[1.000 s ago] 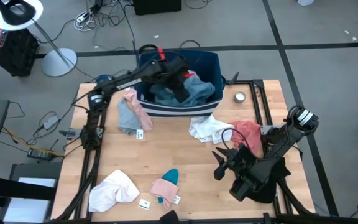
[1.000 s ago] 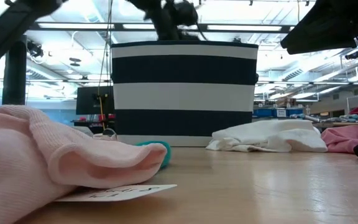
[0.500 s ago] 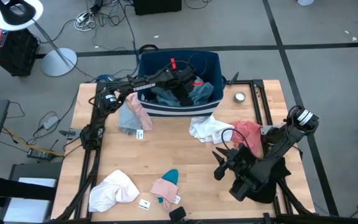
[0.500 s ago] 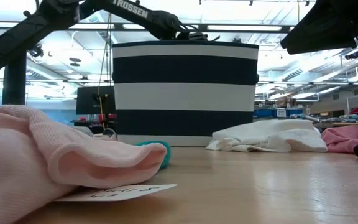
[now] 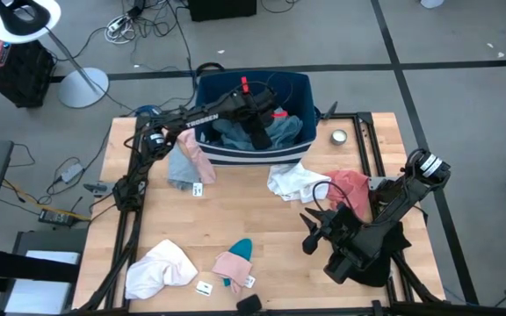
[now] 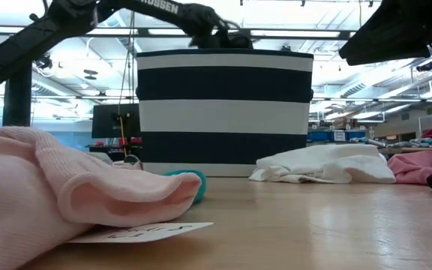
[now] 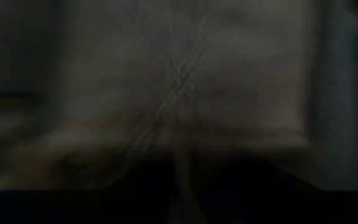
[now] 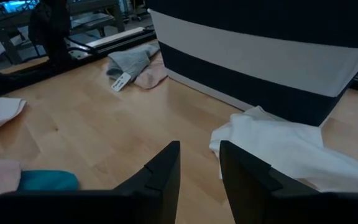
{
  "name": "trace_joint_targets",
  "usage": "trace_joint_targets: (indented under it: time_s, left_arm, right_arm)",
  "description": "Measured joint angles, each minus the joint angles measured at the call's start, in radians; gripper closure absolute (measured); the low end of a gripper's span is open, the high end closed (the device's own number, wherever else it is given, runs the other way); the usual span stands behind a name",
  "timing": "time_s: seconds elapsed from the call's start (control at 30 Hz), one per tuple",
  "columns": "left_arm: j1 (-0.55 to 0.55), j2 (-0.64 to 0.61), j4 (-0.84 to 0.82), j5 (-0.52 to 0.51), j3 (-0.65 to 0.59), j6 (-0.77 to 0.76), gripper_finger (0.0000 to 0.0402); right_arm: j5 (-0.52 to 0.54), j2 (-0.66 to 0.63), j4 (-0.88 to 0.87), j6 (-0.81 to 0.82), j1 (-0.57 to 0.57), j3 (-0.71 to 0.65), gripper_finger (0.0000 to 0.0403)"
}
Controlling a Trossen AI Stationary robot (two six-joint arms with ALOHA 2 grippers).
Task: Sort clothes
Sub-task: Put the blue jeans into the blue laundry bin, then put the gray short pants into the blue laundry bin
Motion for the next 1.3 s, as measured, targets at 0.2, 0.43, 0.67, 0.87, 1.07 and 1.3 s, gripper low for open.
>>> trace_joint_targets:
  time_s: [0.2,0.43,0.67,0.87,1.07,1.3]
  left_arm:
    - [-0.023,-0.028,-0.155,-0.008,0.139,0.01,0.0264]
    - [-0.073,-0.175,-0.169,-0.077,0.111,0.053,0.0264]
    - [-0.164,-0.335,-0.166,-0.083,0.112,0.073,0.0264]
    - [-0.249,-0.458,-0.183,-0.083,0.112,0.071,0.0264]
    - [-0.335,-0.53,-0.233,-0.126,0.112,0.024,0.0264]
    - [-0.441,-0.602,-0.283,-0.275,0.019,-0.07,0.0264]
  right_arm:
    - [-0.009,0.0,0.001,0.0,0.0,0.0,0.0289]
    - [-0.009,0.0,0.003,0.0,0.0,0.0,0.0289]
    - [-0.009,0.0,0.004,0.0,0.0,0.0,0.0289]
    - [-0.012,0.0,0.004,-0.001,0.0,0.0,0.0289]
    - [-0.013,0.0,0.004,-0.001,0.0,0.0,0.0289]
    - [-0.014,0.0,0.01,-0.001,0.0,0.0,0.0289]
